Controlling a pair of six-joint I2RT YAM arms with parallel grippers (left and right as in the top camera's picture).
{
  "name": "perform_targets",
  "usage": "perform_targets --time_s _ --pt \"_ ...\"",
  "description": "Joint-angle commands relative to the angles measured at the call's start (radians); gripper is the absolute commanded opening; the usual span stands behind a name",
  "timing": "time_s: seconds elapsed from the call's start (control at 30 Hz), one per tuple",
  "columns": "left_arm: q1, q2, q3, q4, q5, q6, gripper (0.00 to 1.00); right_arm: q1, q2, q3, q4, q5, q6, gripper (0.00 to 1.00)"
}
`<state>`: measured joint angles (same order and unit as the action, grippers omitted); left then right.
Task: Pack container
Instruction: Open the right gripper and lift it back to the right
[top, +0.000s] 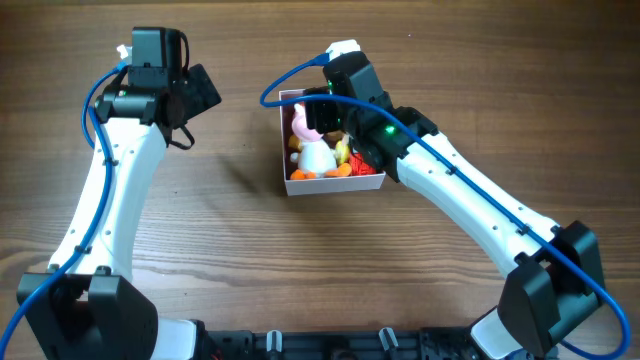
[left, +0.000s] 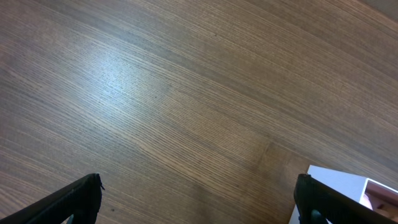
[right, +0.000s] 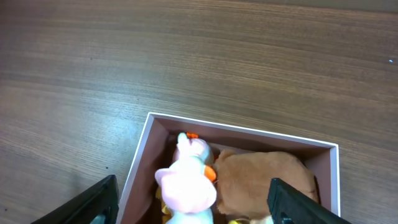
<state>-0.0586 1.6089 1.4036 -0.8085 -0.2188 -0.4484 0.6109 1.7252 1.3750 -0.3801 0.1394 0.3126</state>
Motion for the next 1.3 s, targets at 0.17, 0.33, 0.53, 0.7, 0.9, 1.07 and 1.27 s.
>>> perform_targets --time_s 0.17,0.33,0.53,0.7,0.9,1.07,1.27 --pt "0.006 -0.006 0.003 -0.001 0.005 -0.012 1.00 -0.010 -0.042 0.019 -0.023 0.100 0.029 0.81" --pt "0.007 -0.006 0.003 -0.001 0.005 -0.012 1.00 -0.091 -0.140 0.019 -0.152 0.149 0.130 0.81" --pt "0.008 -0.006 0.003 -0.001 0.005 -0.012 1.00 -0.146 -0.109 -0.009 -0.367 0.159 0.135 0.82" --pt "0.008 -0.006 0.003 -0.001 0.005 -0.012 1.00 -0.160 -0.061 -0.065 -0.390 0.317 0.142 0.99" --pt "0.008 -0.006 0.003 -0.001 0.005 -0.012 1.00 -0.261 -0.059 -0.065 -0.385 0.241 0.158 0.99" --pt "0.008 -0.006 0.003 -0.001 0.005 -0.012 1.00 -0.298 -0.059 -0.065 -0.380 0.218 0.159 1.00" --pt "0.008 -0.006 0.003 -0.001 0.005 -0.012 1.00 -0.298 -0.059 -0.065 -0.380 0.218 0.158 0.99"
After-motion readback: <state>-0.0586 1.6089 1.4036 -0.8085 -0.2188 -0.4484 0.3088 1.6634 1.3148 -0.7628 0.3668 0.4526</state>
